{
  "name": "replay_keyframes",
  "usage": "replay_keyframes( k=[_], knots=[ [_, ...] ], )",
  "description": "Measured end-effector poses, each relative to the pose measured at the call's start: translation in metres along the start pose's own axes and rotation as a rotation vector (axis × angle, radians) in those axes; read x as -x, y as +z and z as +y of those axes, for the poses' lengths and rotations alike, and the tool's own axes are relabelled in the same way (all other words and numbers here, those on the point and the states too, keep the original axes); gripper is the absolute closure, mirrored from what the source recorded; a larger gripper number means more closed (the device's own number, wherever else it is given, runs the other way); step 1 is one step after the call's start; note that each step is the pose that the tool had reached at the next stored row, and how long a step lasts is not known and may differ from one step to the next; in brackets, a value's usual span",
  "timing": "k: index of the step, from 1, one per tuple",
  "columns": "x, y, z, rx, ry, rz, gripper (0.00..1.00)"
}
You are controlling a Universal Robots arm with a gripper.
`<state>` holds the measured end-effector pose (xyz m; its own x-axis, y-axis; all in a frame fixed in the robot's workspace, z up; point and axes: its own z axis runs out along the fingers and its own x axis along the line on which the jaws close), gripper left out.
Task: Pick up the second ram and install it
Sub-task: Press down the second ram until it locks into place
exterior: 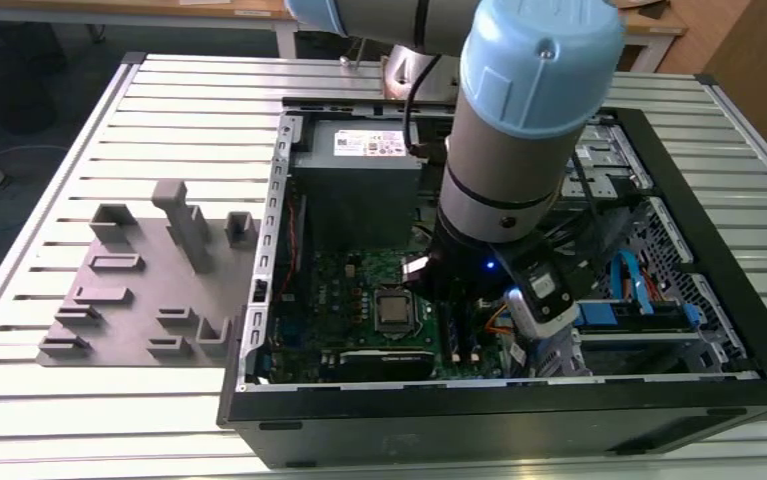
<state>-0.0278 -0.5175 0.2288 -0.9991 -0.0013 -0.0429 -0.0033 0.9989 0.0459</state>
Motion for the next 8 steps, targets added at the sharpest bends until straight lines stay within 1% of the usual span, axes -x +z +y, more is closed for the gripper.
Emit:
replay_keyframes(
  k=[7, 8],
  knots=[
    [0.0014, -0.0319, 0.0014, -0.0003, 0.000, 0.0001, 0.93],
    [0.0015, -0.0353, 0.0016, -0.0002, 0.000, 0.0000, 0.93]
  ],
)
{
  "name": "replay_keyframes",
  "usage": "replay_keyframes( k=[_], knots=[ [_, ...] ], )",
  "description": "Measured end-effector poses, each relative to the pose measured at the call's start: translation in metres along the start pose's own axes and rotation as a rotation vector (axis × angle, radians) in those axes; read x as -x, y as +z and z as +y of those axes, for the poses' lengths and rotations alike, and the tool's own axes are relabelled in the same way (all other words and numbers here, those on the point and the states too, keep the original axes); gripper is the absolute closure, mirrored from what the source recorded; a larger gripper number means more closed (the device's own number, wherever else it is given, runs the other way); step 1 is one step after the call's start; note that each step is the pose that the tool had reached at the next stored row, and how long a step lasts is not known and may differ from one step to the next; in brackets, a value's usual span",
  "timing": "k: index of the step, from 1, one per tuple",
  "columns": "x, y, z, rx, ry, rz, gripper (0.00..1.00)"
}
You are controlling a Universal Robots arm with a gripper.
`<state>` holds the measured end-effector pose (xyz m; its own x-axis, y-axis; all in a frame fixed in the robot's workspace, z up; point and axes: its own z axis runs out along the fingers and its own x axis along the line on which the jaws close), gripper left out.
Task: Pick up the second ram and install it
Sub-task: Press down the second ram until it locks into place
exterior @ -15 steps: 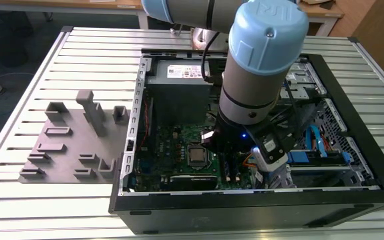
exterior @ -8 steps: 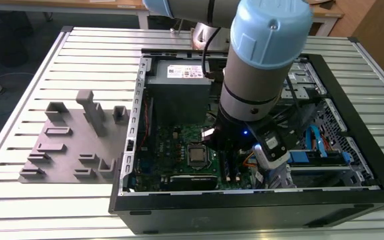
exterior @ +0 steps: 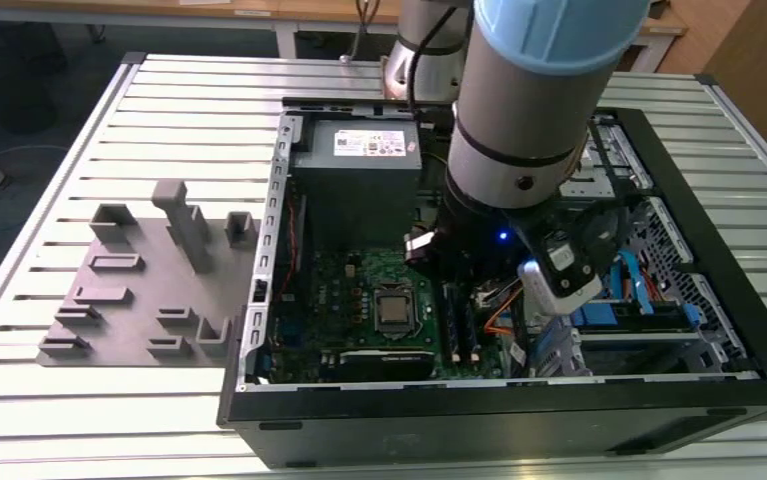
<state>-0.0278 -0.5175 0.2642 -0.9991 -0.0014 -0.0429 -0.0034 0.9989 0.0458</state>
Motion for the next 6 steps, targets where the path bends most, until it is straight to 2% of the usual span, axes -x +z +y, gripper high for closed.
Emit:
replay_keyframes(
  k=[2, 6],
  knots=[
    [0.0001, -0.0027, 0.0001, -0.0001, 0.000, 0.0001, 0.93],
    [0.0001, -0.0029, 0.0001, 0.0011, 0.000, 0.0000, 0.93]
  ],
)
